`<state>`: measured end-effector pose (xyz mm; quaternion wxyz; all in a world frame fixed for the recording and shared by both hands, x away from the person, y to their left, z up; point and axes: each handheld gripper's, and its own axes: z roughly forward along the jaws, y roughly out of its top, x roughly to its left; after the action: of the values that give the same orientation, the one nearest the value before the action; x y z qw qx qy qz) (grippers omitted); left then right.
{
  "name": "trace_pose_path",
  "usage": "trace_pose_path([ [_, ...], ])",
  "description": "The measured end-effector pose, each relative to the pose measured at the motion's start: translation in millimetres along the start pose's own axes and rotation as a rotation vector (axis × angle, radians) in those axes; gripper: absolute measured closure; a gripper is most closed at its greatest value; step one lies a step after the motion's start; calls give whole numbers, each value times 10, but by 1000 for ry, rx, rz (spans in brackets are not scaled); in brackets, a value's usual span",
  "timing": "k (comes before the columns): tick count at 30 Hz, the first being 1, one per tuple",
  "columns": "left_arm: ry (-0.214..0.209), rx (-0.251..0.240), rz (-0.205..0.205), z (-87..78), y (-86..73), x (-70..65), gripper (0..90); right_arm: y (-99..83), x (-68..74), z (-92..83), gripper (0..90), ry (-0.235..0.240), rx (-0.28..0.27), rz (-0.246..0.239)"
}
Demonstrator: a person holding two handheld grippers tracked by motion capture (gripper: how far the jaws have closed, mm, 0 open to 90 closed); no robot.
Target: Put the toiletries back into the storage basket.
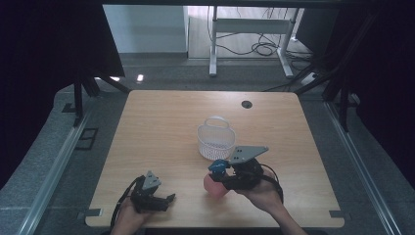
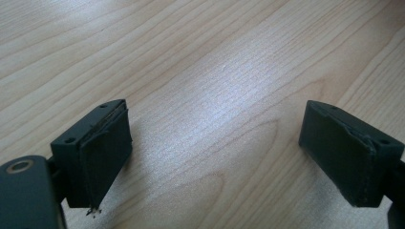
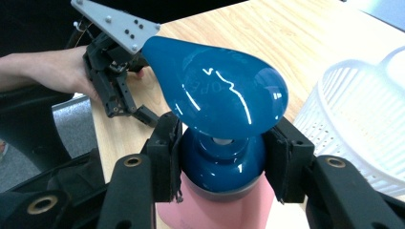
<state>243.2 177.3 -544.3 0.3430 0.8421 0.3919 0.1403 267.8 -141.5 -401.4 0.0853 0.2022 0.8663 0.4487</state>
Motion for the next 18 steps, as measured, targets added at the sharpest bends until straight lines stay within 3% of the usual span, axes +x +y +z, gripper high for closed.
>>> trace_pose_path([
  [18,0,1,1,-1,0,1,104,180,-177,-128,524,-33,-25,22],
])
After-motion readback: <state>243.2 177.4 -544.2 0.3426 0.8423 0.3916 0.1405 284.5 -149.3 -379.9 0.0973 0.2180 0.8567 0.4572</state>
